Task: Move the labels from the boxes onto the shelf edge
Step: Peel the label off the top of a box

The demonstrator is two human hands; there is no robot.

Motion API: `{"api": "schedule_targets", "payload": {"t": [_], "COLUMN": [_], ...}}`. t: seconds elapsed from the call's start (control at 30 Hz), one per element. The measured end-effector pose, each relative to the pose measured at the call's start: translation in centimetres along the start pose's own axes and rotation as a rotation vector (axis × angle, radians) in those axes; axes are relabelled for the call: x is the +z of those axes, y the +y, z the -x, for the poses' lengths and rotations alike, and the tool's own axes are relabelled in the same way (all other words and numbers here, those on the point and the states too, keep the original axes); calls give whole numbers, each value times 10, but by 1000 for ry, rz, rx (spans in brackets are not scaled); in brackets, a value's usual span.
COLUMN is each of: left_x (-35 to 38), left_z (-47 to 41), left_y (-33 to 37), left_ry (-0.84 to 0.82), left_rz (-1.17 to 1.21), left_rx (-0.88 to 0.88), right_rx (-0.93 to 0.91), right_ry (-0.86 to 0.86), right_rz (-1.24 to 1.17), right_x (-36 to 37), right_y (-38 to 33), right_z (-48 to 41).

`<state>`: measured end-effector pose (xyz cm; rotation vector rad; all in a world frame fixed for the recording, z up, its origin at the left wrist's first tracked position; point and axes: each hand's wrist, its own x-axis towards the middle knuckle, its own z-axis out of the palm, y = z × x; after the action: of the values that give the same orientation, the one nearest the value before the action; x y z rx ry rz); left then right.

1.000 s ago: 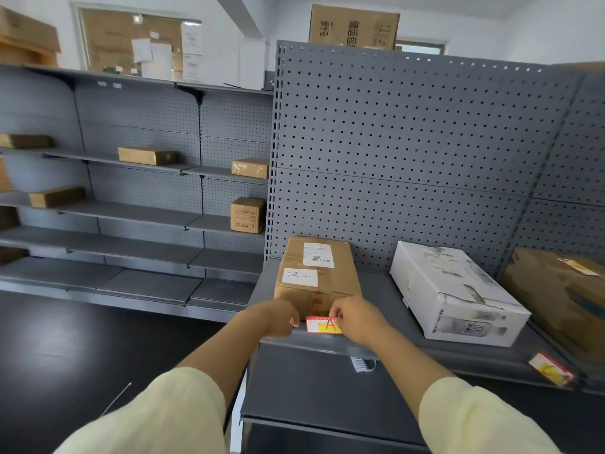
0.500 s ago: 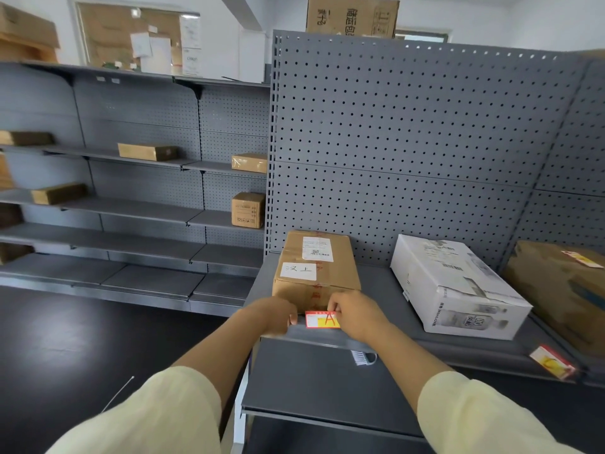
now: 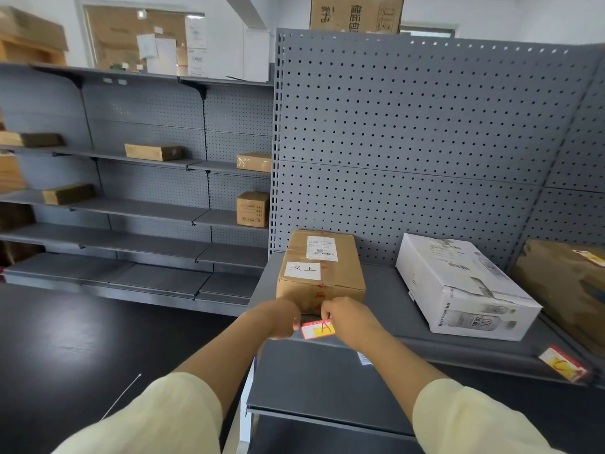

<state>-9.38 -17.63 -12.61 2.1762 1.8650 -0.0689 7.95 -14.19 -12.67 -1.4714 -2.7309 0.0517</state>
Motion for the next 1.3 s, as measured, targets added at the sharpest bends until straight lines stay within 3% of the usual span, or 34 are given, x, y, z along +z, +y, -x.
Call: {"api": "schedule_targets", "payload": {"t": [0.47, 0.87, 1.3], "left_x": [-10, -20, -14], "left_z": [11, -2, -46], "left_y": [7, 42, 145], "left_ry": [26, 50, 31], "left_rz": [46, 1, -70], "left_rx": [19, 93, 214], "right_rx": [-7, 33, 212], "right_ry": [24, 175, 49], "right_rz": [53, 47, 35], "right_x": [5, -9, -24], "right_y": [0, 20, 105], "right_z": [7, 34, 99]}}
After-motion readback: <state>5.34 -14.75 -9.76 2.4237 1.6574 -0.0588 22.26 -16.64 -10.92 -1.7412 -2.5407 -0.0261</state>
